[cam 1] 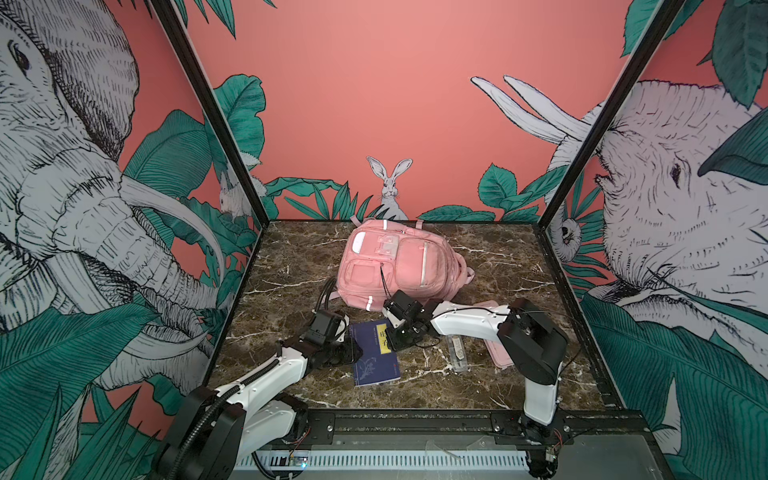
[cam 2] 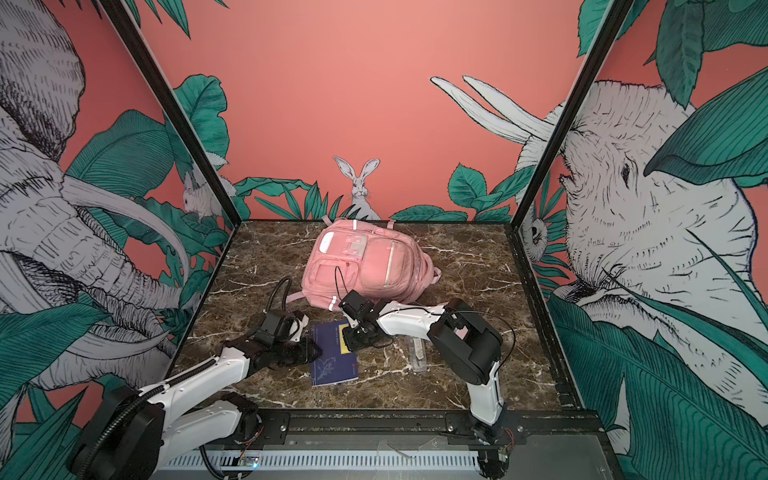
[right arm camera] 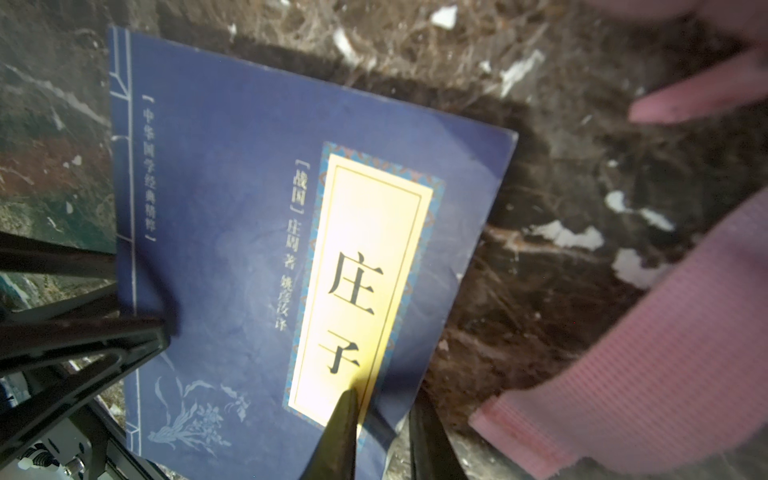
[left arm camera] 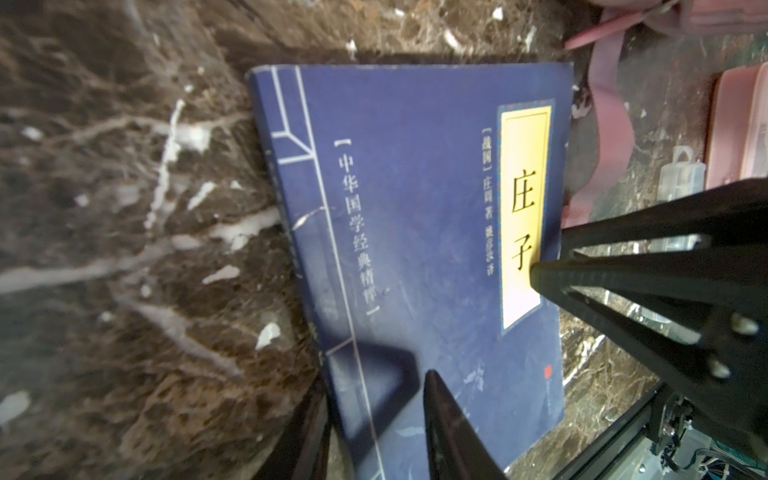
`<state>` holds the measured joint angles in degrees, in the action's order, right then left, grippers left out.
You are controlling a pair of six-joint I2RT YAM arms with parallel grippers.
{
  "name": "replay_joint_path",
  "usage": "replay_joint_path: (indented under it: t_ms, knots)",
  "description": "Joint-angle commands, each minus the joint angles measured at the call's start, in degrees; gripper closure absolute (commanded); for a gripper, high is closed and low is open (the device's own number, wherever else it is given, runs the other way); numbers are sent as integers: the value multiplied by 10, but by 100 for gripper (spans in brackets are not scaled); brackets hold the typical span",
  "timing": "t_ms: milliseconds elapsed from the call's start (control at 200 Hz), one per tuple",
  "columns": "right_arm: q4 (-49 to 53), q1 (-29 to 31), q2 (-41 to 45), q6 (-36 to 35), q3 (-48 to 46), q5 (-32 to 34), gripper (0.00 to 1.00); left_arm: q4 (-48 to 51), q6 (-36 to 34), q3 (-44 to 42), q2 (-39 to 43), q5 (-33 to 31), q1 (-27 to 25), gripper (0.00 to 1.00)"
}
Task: Pack the student bag
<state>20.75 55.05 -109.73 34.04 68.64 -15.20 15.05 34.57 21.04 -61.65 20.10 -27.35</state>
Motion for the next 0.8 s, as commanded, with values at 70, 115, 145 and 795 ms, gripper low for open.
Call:
replay_joint_path:
  t_ms: [70, 115, 145, 795]
  knots:
    - [-10, 9, -28, -2, -32, 7, 77, -74, 14, -8, 33, 82, -17, 67]
    - [-10, 9, -28, -1, -33, 8, 77, -75, 15, -8, 41, 80, -18, 68]
    - [-11, 9, -28, 0, -34, 8, 77, -73, 17, -9, 46, 79, -17, 68]
    - [-35, 10, -14, 10, -55, 3, 75, -96, 47, -7, 72, 72, -17, 67]
